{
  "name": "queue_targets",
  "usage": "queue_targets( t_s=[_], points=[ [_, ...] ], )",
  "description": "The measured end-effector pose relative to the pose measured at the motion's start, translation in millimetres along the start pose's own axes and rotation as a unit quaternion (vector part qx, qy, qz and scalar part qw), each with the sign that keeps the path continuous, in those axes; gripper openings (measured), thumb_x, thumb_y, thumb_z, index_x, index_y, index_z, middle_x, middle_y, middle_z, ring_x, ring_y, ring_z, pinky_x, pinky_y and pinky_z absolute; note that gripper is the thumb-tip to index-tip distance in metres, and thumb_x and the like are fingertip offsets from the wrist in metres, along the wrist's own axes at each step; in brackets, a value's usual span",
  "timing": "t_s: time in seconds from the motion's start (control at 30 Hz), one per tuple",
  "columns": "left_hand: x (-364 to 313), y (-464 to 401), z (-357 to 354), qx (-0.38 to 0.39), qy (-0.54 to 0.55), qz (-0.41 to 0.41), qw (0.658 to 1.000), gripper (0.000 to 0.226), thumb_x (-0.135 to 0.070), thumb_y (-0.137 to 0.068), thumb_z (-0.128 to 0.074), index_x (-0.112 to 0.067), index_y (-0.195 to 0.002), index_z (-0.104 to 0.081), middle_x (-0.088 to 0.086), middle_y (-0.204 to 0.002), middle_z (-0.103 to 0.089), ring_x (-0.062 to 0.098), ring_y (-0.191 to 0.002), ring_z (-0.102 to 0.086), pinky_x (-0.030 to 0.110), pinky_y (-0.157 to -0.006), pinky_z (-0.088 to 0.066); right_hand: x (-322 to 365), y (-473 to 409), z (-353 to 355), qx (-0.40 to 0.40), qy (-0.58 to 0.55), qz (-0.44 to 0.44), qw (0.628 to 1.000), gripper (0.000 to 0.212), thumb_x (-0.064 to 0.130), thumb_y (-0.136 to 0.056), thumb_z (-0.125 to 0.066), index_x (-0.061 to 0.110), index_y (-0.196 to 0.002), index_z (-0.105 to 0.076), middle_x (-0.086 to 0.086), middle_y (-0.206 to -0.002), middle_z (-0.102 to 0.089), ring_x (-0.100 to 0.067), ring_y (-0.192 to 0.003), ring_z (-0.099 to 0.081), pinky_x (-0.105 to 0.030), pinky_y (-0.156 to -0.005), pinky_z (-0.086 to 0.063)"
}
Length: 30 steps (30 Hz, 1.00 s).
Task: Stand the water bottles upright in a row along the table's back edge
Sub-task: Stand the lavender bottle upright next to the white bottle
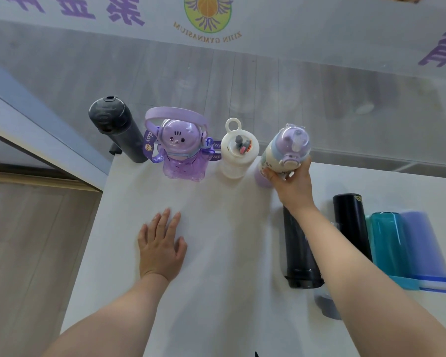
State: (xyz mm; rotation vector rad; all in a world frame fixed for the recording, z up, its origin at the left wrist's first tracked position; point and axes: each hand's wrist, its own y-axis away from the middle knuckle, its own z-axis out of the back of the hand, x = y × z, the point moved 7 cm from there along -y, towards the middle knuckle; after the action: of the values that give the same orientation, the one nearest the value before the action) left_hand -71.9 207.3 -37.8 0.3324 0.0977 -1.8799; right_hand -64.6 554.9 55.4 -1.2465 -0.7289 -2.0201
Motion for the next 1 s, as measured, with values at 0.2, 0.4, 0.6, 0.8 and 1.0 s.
queue_targets(
  t_s=[0.2,0.4,0.6,0.8,1.0],
  points=[
    [0.2,0.2,0.2,0.002,-0.001,0.001,1.0,0.061,-0.039,-0.083,-0.035,-0.025,-0.142,-0.042,0.002,-0.153,-0.037,0.02,-0.14,-0.027,0.049,-0.113,-0.018,3.6,-18.2,-3.5,0.009,0.005,0.005,1.0,0.073,0.032,-0.069,-0.084,0.029,-0.123,-0.036,0.006,-0.122,-0.059,-0.014,-0.107,-0.061,-0.041,-0.092,-0.052],
    [1.5,0.0,-2.1,0.012,-0.005,0.004,1.0,0.062,-0.04,-0.083,-0.034,-0.026,-0.143,-0.04,0.001,-0.154,-0.035,0.02,-0.141,-0.027,0.047,-0.114,-0.016,-0.1,-19.3,-6.3,0.0,-0.006,-0.005,1.0,0.078,0.038,-0.065,-0.083,0.025,-0.126,-0.036,0.008,-0.122,-0.058,-0.012,-0.107,-0.061,-0.037,-0.091,-0.052],
    [0.4,-0.4,-0.8,0.01,-0.004,0.001,1.0,0.062,-0.039,-0.083,-0.035,-0.026,-0.143,-0.041,0.002,-0.153,-0.036,0.02,-0.14,-0.028,0.047,-0.113,-0.016,-0.9,-21.3,-2.0,0.004,0.017,0.0,1.0,0.076,0.032,-0.069,-0.084,0.018,-0.126,-0.036,0.004,-0.121,-0.058,-0.014,-0.104,-0.061,-0.033,-0.088,-0.052],
    [-1.2,-0.4,-1.3,0.016,-0.008,0.0,1.0,0.062,-0.039,-0.083,-0.035,-0.024,-0.143,-0.042,0.003,-0.153,-0.037,0.021,-0.14,-0.027,0.049,-0.112,-0.017,-1.7,-23.6,6.9,0.008,0.026,-0.005,1.0,0.081,0.031,-0.07,-0.085,0.015,-0.131,-0.034,0.002,-0.124,-0.056,-0.017,-0.105,-0.06,-0.02,-0.079,-0.047],
    [-2.3,0.5,-6.4,0.024,-0.017,-0.009,1.0,0.06,-0.035,-0.086,-0.034,-0.019,-0.143,-0.04,0.009,-0.153,-0.036,0.027,-0.139,-0.029,0.053,-0.111,-0.018,-3.4,-14.9,11.1,0.057,0.048,-0.03,0.997,0.08,0.037,-0.075,-0.081,0.021,-0.135,-0.031,0.01,-0.129,-0.05,-0.004,-0.109,-0.053,-0.009,-0.075,-0.039]
  ],
)
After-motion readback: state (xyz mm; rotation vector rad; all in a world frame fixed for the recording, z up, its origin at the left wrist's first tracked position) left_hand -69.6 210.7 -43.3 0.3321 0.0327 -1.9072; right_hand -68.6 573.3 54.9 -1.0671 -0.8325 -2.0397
